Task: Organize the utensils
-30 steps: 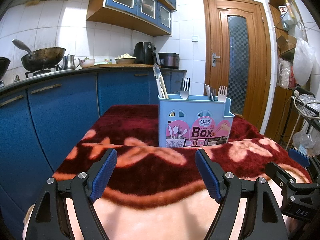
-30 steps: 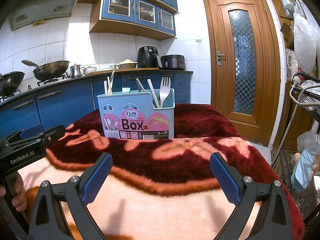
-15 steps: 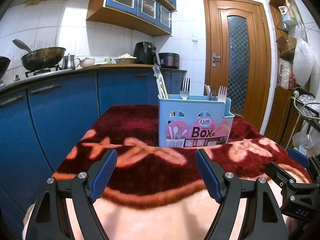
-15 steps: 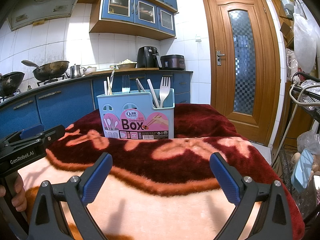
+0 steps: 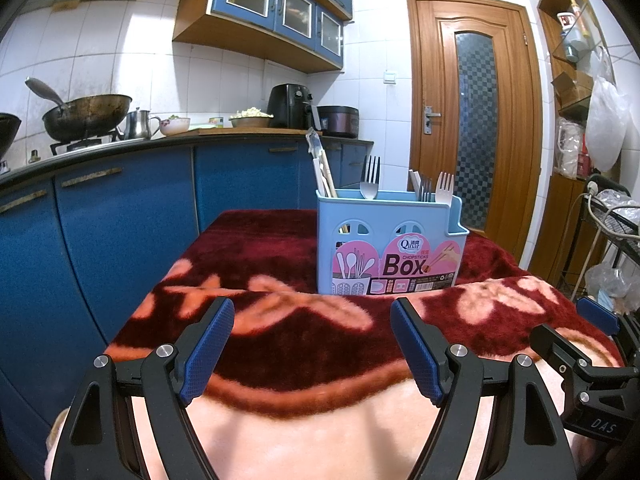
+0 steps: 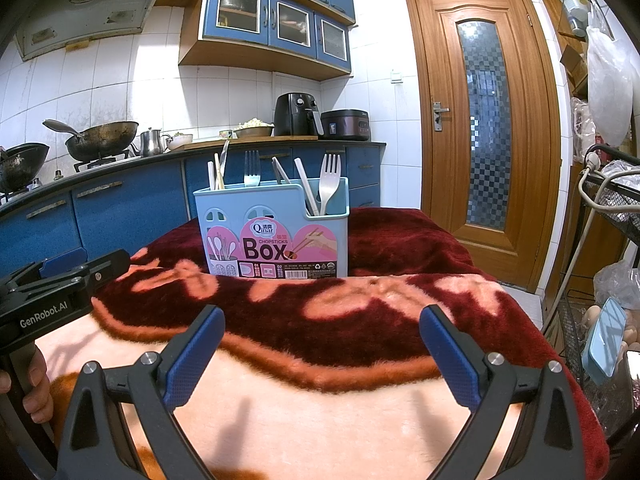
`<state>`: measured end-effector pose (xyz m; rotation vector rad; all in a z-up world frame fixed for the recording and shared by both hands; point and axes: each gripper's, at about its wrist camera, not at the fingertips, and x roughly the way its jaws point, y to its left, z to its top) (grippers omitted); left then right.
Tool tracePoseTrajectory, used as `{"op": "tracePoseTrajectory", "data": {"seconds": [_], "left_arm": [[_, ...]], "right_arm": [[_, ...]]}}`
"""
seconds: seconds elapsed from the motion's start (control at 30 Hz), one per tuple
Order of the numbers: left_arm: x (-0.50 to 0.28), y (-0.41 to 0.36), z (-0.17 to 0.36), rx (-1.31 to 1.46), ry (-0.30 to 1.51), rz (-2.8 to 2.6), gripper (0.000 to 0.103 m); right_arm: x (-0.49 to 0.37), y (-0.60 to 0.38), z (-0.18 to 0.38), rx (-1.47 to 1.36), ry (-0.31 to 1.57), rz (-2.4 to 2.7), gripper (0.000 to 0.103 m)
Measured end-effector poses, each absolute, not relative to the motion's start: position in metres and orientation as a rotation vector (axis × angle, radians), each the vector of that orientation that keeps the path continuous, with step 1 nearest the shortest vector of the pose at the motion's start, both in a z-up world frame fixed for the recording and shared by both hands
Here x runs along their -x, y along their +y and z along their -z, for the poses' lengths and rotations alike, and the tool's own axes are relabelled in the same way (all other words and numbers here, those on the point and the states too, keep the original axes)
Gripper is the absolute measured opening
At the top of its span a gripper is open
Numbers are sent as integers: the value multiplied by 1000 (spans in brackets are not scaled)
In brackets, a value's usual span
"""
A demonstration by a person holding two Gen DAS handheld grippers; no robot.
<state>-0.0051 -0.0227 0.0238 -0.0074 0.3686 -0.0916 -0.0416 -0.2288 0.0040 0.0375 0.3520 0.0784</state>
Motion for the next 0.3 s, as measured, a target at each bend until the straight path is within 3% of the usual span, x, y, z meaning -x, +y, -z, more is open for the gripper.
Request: {"op": "tracePoseTrajectory", "data": {"seconds": [0.3], "left_arm": [[5,-24,-24,8,369,92,82]], "right_arm": [[42,-229,-4,-38,352,-78,100]]}}
